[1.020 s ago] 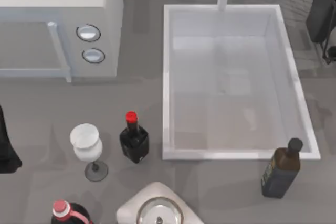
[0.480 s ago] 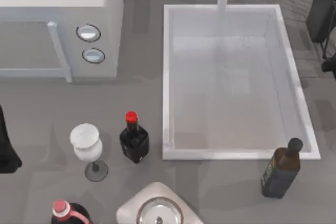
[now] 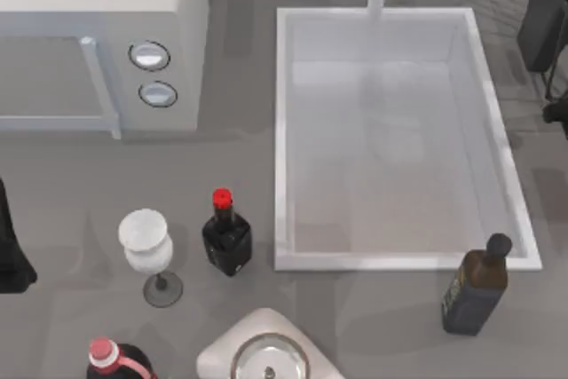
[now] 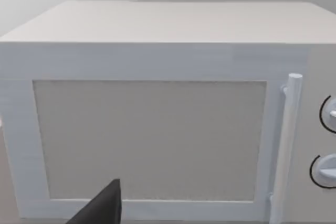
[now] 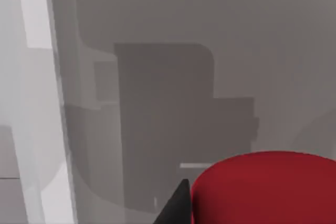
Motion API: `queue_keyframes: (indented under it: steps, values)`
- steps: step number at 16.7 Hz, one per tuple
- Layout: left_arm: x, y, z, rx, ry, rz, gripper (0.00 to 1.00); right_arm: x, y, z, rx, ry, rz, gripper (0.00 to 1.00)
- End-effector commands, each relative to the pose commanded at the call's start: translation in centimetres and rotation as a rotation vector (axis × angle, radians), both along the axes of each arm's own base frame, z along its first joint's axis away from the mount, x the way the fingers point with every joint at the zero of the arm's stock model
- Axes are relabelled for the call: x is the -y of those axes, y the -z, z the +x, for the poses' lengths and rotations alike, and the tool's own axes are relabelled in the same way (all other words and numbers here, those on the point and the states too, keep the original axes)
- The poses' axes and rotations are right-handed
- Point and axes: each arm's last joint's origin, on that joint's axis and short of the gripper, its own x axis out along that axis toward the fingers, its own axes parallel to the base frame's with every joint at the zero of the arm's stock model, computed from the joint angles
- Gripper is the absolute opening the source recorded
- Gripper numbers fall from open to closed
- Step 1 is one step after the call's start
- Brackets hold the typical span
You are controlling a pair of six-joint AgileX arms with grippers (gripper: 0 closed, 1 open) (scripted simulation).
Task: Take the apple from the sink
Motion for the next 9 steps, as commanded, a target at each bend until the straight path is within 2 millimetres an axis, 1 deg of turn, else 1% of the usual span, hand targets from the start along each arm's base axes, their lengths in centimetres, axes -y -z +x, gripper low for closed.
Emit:
queue_keyframes:
  steps: [3,4,9]
  values:
    - [0.00,0.00,0.00,0.000,0.000,0.000,1.00,0.00,0.00,0.00,0.000,0.000,0.000,0.98]
    - [0.00,0.00,0.00,0.000,0.000,0.000,1.00,0.00,0.00,0.00,0.000,0.000,0.000,1.00]
    - [0.00,0.00,0.00,0.000,0.000,0.000,1.00,0.00,0.00,0.00,0.000,0.000,0.000,1.00]
